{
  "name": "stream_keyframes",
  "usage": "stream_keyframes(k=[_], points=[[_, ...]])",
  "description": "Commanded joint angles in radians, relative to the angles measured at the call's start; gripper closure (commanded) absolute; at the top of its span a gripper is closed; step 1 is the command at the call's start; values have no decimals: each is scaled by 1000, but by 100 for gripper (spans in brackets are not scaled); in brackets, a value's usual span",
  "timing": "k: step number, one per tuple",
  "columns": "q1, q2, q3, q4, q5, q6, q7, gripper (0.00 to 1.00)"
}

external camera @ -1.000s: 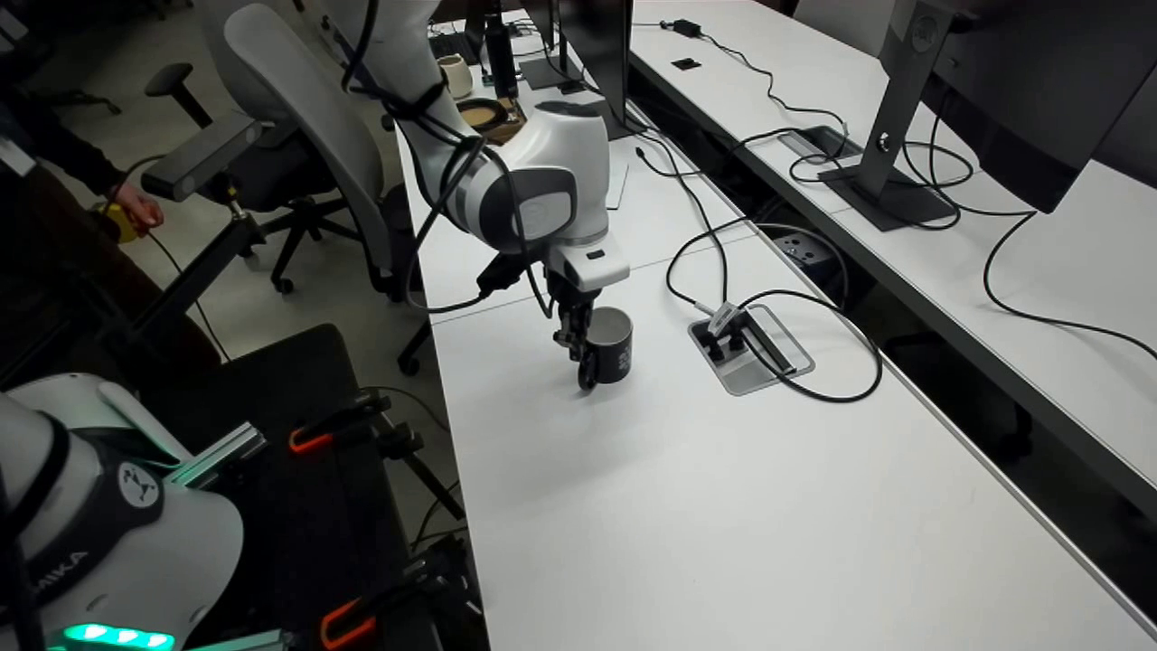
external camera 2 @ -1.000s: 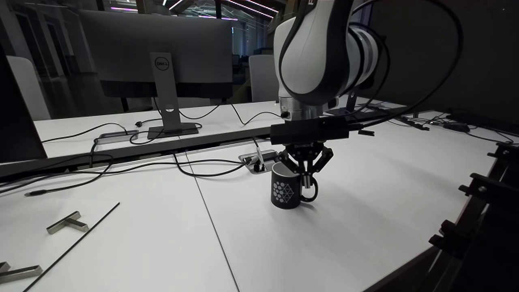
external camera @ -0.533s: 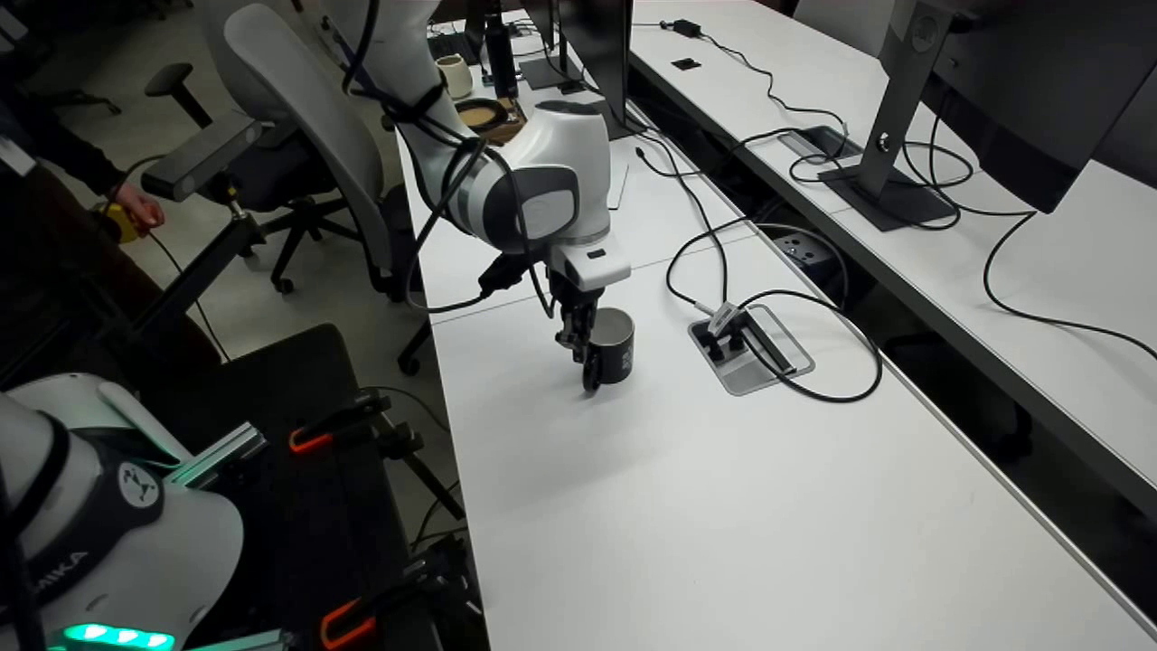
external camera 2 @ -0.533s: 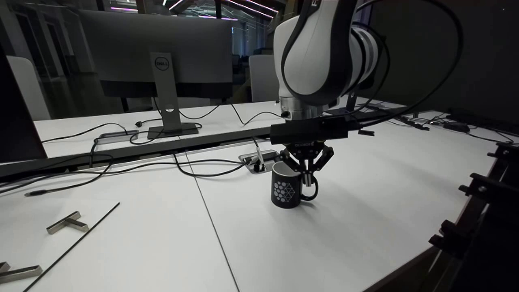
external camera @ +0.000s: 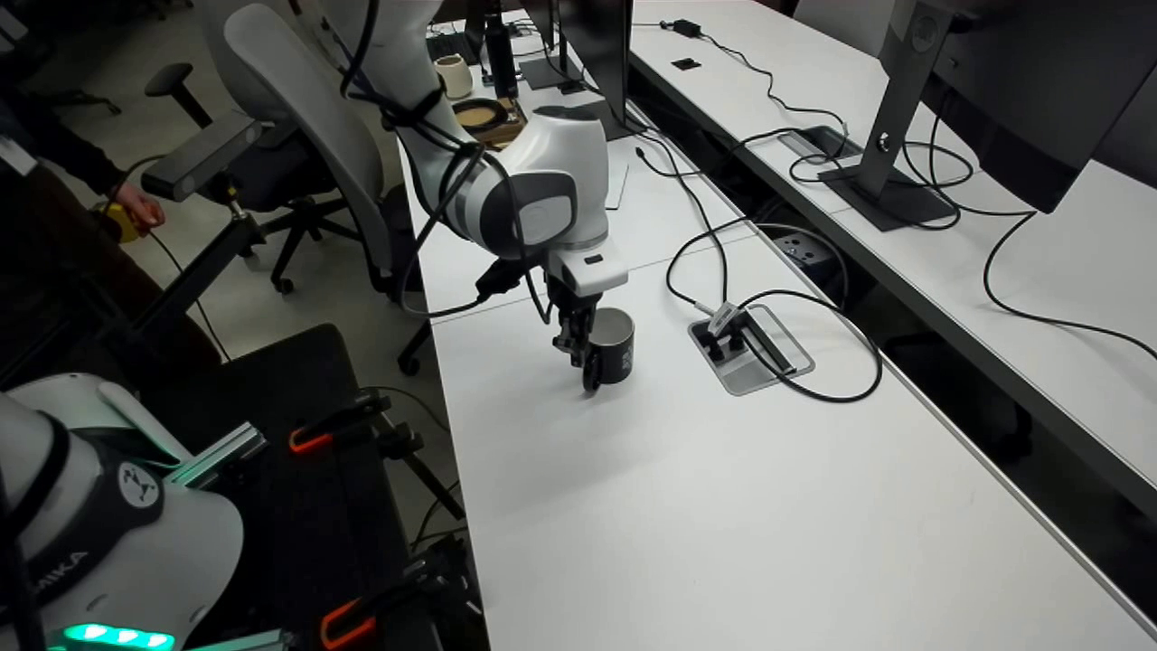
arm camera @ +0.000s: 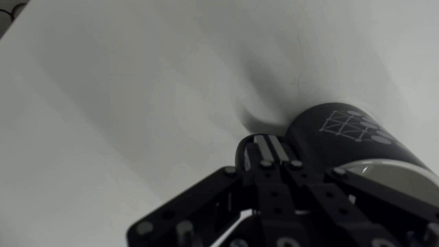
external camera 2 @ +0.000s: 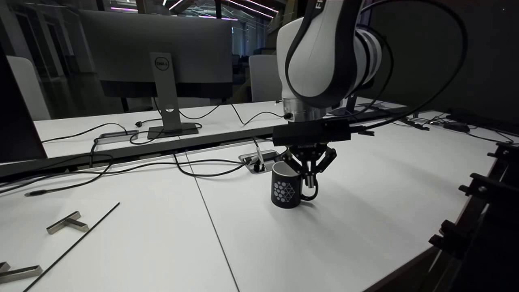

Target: Rotate the mug counterclockwise

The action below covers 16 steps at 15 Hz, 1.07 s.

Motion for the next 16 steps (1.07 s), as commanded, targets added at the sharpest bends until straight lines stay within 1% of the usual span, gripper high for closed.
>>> stream_keyframes(k=[1, 16], points=[[-7, -18, -2, -29, -15, 24, 21, 100], [-27, -37, -42, -43, -23, 16, 13, 100]])
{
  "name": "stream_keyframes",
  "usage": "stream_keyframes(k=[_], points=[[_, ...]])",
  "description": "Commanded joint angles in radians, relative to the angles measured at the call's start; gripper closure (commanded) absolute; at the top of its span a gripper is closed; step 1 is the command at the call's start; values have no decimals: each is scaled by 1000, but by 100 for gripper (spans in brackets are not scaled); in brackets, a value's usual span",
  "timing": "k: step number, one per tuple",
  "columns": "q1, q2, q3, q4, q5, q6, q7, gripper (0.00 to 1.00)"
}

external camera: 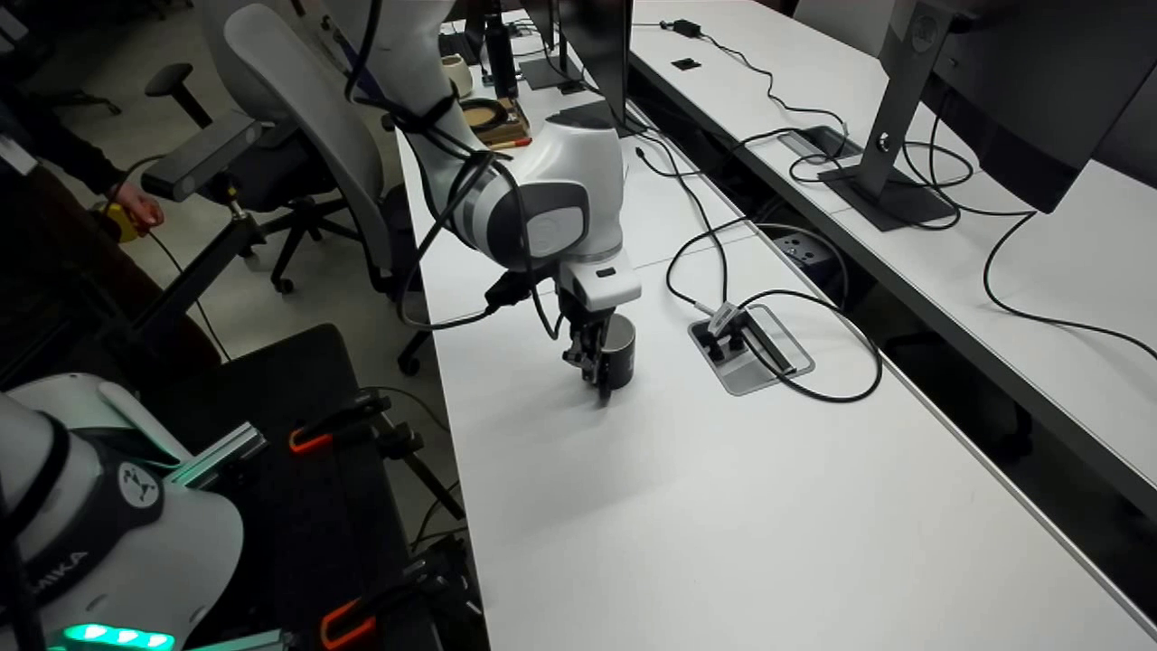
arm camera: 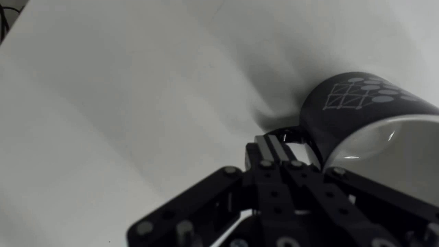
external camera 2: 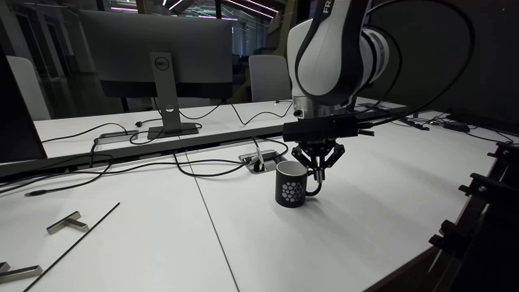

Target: Rotate the mug counterclockwise

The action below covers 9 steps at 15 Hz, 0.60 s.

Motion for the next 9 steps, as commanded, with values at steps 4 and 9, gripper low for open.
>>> stream_keyframes(k=[4, 9], points=[[-15, -30, -4, -10, -20, 11, 9, 100], [-25, -31, 1, -4, -18, 11, 4, 100]])
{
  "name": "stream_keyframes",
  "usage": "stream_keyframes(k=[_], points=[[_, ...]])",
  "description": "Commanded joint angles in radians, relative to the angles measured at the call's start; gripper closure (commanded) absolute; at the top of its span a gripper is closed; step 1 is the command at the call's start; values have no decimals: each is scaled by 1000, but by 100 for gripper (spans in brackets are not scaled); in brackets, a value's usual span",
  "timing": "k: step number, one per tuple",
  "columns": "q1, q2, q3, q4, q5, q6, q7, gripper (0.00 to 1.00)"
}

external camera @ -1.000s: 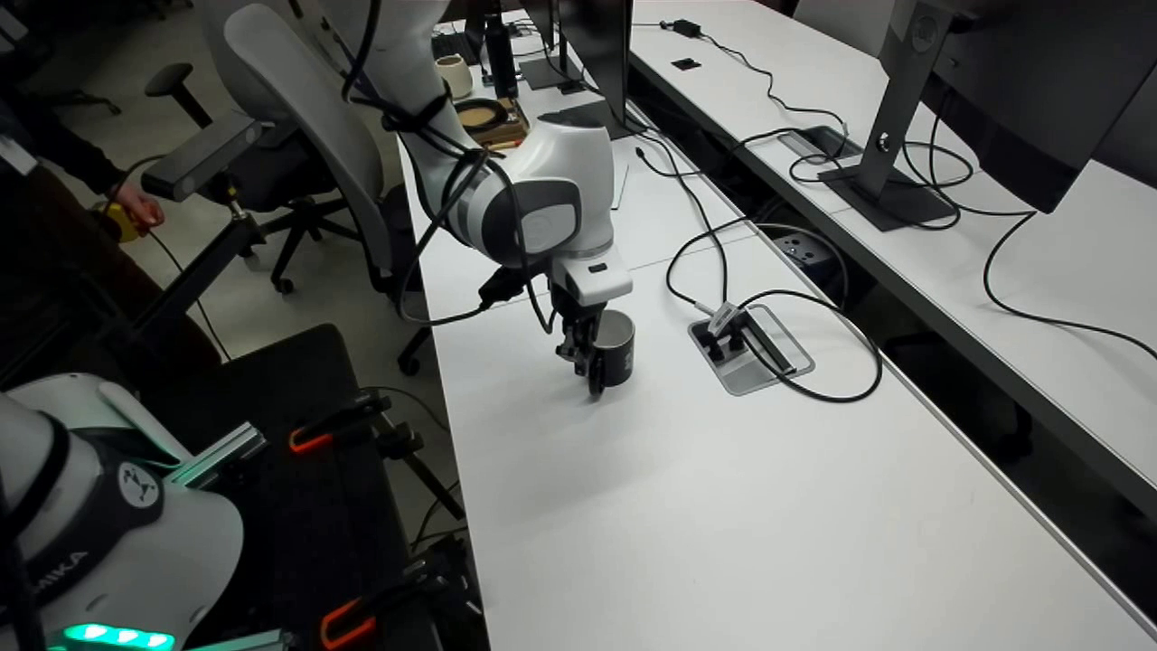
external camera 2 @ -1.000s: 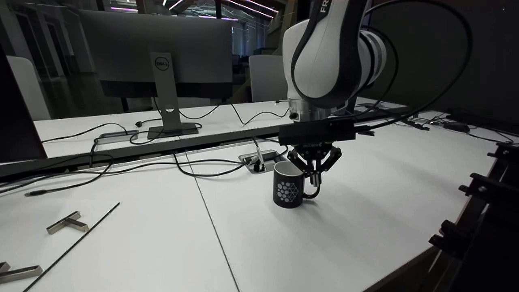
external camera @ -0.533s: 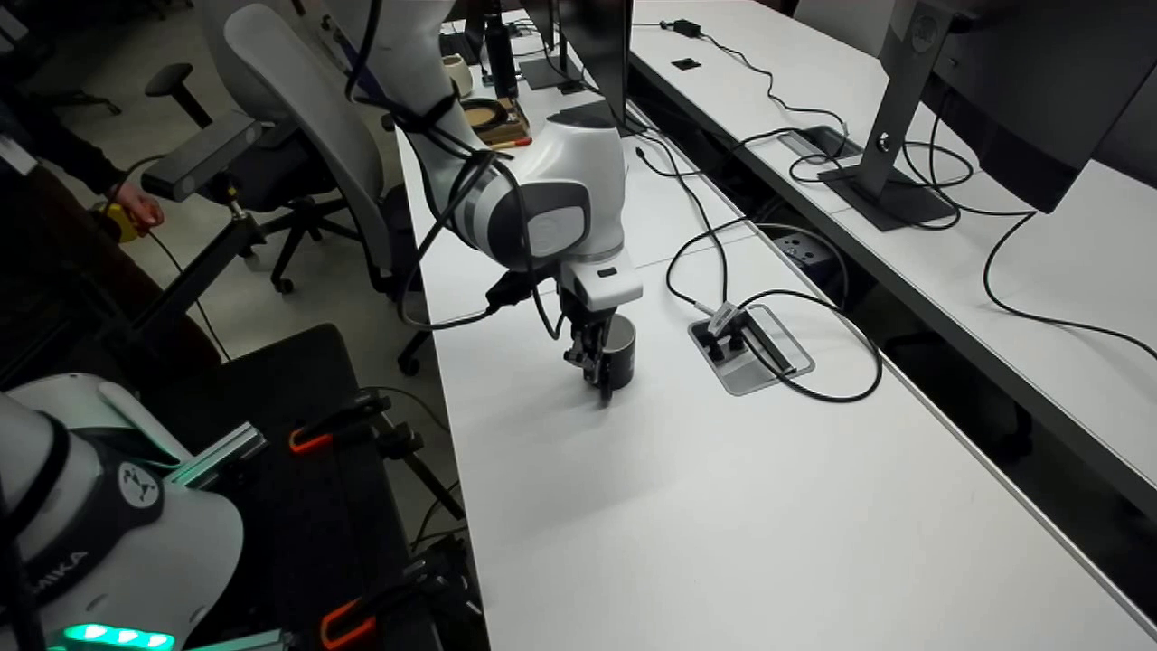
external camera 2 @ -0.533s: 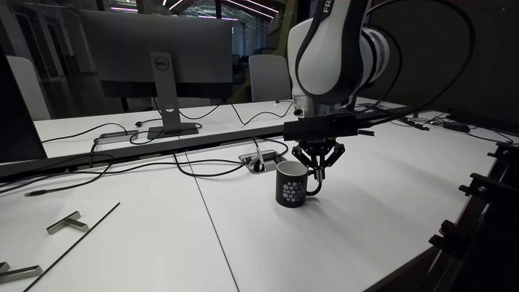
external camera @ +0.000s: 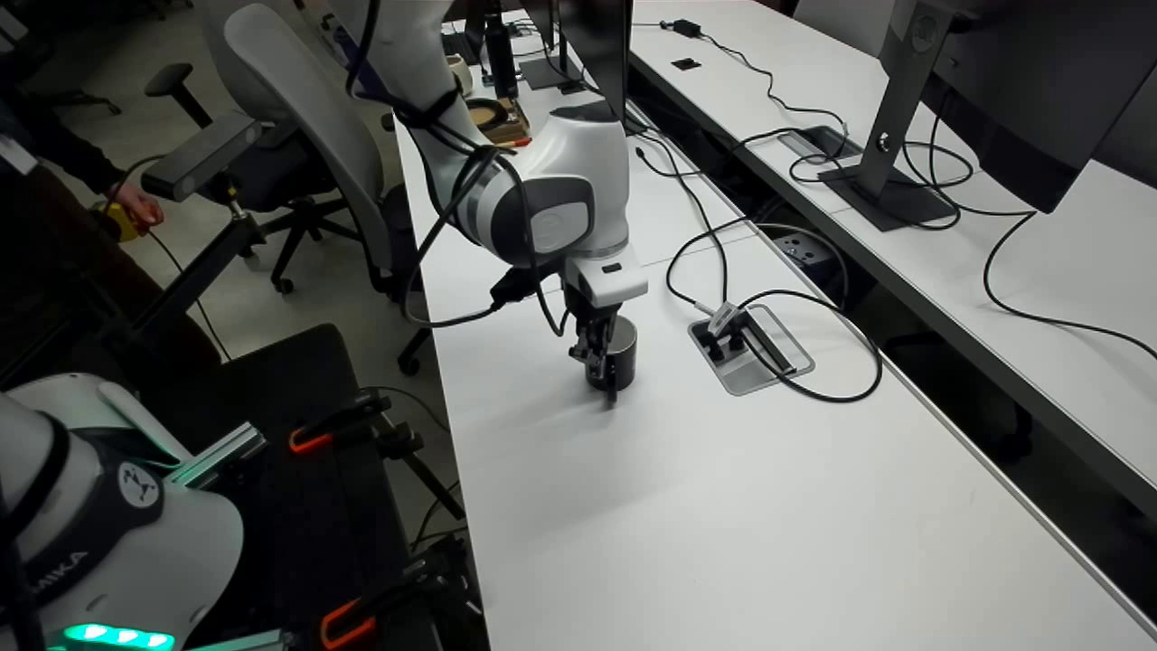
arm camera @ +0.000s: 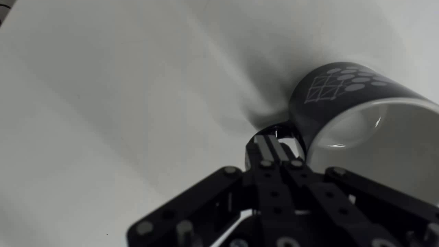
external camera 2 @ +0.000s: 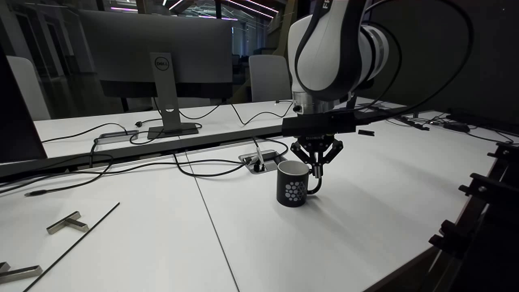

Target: Rotate the mug counterclockwise

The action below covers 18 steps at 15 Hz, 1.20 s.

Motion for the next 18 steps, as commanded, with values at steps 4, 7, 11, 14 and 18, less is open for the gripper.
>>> stream_keyframes(k=[4, 7, 11, 14, 18], points=[[-61, -19, 30, 0, -8, 3, -21, 100], [-89, -20, 39, 6, -7, -4, -36, 100], [-115, -19, 43, 22, -7, -15, -56, 100], [-127, -17, 49, 36, -5, -20, -66, 100], [-134, -14, 56, 51, -4, -25, -77, 100]])
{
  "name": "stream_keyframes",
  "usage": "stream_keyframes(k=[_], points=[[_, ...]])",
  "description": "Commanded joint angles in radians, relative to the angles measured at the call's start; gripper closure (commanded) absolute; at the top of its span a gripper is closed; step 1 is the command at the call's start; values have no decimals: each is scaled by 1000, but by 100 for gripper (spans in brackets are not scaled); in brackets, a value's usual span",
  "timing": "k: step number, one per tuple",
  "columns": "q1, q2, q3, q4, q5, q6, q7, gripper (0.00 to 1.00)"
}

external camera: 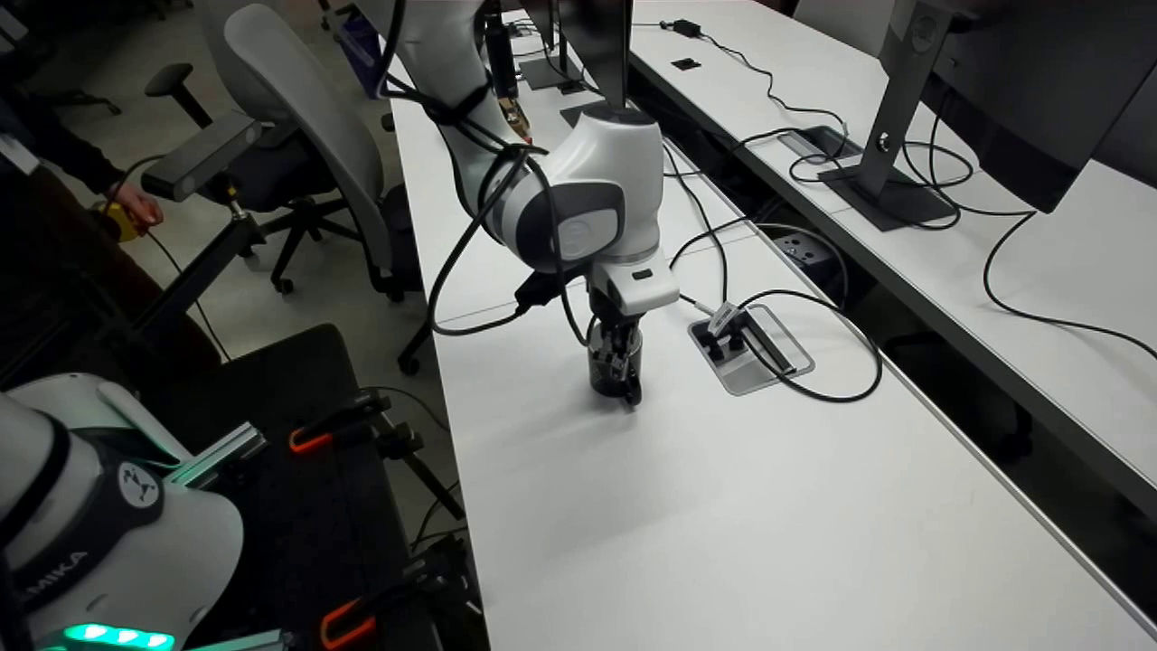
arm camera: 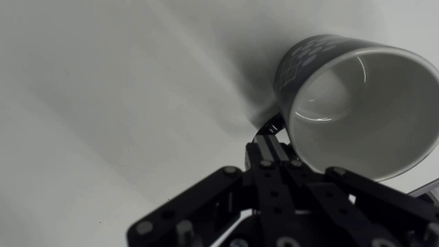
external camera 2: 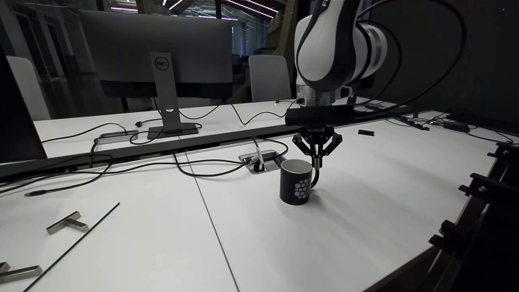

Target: Rotate the mug counterclockwise

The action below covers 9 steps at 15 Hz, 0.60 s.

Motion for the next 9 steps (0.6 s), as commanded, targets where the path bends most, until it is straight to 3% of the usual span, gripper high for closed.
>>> stream_keyframes(k=[1, 9], points=[[-23, -7, 18, 20, -4, -23, -22, 100], [-37, 3, 33, 35, 1, -28, -34, 100]])
